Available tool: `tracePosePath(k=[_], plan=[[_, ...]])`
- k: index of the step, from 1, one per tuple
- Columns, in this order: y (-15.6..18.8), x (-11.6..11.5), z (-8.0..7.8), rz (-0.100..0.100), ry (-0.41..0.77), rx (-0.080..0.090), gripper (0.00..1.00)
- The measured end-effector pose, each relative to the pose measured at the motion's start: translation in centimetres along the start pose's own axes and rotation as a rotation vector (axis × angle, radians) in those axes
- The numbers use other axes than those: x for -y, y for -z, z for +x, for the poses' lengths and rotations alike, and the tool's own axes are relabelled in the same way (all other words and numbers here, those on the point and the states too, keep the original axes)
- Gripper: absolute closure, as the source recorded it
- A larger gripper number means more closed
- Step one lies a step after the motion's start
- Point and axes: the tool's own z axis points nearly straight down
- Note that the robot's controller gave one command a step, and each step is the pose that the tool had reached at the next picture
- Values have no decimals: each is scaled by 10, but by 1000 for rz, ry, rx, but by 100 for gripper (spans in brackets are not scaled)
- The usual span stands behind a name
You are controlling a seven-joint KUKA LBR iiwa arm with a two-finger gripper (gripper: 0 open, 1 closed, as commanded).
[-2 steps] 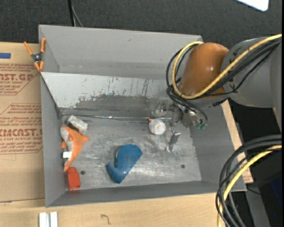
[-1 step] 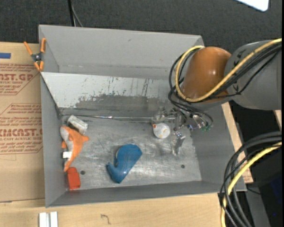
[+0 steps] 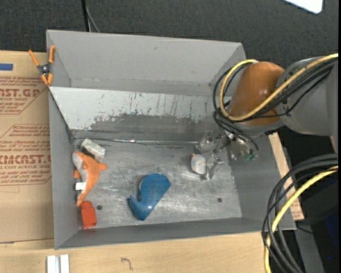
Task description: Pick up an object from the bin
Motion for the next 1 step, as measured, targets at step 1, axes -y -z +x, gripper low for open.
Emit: tracePosePath(k=[1], plan=[[0,0,0,0,0,0,100]])
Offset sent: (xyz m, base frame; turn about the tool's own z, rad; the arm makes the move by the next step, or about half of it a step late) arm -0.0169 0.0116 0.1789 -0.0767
